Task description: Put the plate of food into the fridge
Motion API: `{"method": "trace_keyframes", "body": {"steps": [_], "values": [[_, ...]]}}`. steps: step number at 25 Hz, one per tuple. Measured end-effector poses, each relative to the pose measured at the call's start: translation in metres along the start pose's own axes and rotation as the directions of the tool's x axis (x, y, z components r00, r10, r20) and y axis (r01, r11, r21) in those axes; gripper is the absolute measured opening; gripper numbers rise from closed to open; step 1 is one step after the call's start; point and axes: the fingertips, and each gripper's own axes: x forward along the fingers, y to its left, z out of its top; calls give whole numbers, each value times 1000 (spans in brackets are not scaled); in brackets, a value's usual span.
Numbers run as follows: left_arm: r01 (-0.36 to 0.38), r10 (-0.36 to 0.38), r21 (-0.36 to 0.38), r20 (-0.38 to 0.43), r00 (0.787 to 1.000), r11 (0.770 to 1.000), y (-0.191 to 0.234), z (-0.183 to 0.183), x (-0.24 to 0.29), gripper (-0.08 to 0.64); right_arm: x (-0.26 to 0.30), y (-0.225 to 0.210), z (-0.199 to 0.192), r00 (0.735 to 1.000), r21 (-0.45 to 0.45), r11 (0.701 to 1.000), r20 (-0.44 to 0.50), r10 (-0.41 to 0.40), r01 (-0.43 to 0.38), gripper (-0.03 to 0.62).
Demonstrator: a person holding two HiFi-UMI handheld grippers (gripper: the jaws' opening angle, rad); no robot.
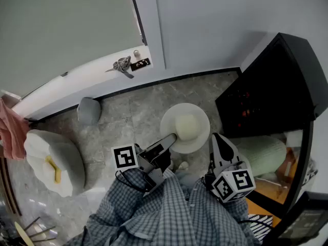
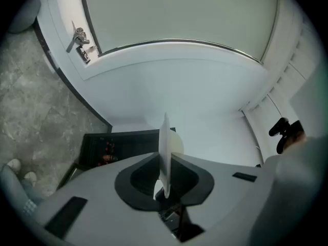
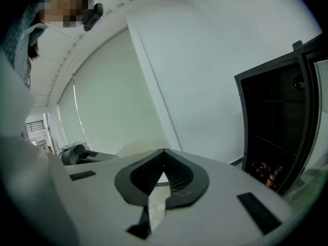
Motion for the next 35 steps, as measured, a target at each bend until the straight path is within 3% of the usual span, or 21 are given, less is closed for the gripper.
{"method": "trace_keyframes", "body": {"steps": [10,21,25,29,32,35], "values": [[20,-19,-22,12,1000,1000,0,-1,-2,35,1,0,2,1000,12,1000,-6,-9,9,8],[28,-27,-37,32,999,999,2,0,-5,35,0,-3,-8,998,172,985,-70,0,12,8],[25,-24,-37,38,999,999,2,2,-5,35,1,-2,-8,999,315,949,-38,32,-18,11],[24,-23,-27,40,999,999,1,2,-10,35,0,1,-10,997,480,875,-5,78,-66,78],[35,-34,-33,46,998,999,0,3,-11,35,2,4,-15,996,532,845,-37,82,-49,103],[43,-41,-39,48,998,998,-1,3,-9,35,7,9,-19,991,548,835,-78,111,-51,103]]}}
